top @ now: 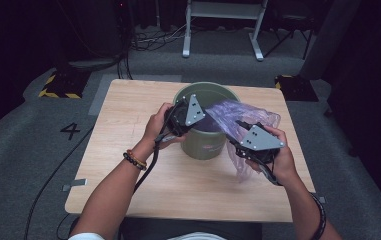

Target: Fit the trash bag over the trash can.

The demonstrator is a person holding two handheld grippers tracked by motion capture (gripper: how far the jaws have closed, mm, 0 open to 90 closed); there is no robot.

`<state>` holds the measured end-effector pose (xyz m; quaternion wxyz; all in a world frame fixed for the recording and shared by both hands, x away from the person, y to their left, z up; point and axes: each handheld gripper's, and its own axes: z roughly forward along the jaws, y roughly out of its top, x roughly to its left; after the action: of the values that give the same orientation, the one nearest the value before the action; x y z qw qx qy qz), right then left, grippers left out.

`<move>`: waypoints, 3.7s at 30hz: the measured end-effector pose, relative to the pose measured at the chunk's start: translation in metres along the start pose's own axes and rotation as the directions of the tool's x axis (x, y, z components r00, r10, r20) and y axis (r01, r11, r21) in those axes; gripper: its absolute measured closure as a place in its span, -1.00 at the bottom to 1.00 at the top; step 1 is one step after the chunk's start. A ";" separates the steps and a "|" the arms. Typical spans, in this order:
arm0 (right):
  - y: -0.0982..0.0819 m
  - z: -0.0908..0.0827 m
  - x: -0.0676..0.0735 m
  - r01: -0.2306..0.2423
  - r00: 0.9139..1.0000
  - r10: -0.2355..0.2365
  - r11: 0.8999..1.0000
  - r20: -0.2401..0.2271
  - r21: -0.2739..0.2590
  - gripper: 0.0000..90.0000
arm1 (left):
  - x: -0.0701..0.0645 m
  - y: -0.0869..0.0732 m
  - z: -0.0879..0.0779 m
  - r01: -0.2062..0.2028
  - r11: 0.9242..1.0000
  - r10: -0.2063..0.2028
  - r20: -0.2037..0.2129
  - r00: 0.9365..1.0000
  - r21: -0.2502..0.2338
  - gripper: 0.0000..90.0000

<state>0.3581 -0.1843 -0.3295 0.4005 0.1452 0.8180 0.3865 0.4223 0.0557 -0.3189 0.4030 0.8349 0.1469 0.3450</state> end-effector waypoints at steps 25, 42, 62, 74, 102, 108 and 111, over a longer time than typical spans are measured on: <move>-0.033 -0.009 -0.008 -0.018 0.999 0.018 1.000 0.036 0.013 0.99 | 0.023 -0.023 -0.009 0.122 0.992 -0.121 0.022 0.992 -0.040 -0.22; 0.029 -0.004 0.002 0.125 0.991 -0.127 0.991 -0.051 -0.051 0.99 | -0.013 0.023 -0.003 -0.076 0.995 0.077 0.015 0.997 -0.068 0.23; -0.008 -0.036 -0.012 -0.033 0.998 0.025 0.987 -0.053 -0.155 -0.21 | 0.022 -0.036 -0.021 0.066 0.996 -0.064 0.032 0.997 -0.058 1.00; -0.029 -0.006 -0.001 0.011 1.000 -0.012 0.999 -0.020 -0.048 0.54 | 0.036 -0.065 -0.030 0.151 0.987 -0.150 0.018 0.989 -0.054 0.86; -0.027 0.006 0.019 0.022 0.998 -0.025 0.998 -0.052 -0.055 1.00 | -0.018 -0.073 -0.105 0.210 0.958 -0.185 0.142 0.972 -0.194 -0.62; -0.028 0.007 0.020 0.018 0.999 -0.020 0.998 -0.046 -0.052 0.99 | -0.045 -0.055 -0.095 0.195 0.963 -0.165 0.164 0.972 -0.184 -0.63; -0.028 0.007 0.021 0.020 0.999 -0.022 0.999 -0.043 -0.050 0.99 | -0.064 -0.038 -0.081 0.156 0.973 -0.122 0.196 0.973 -0.170 -0.62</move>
<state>0.3525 -0.1878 -0.3644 0.3899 0.1182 0.8183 0.4055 0.3213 0.0929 -0.3416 0.5137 0.8098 0.1347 0.2494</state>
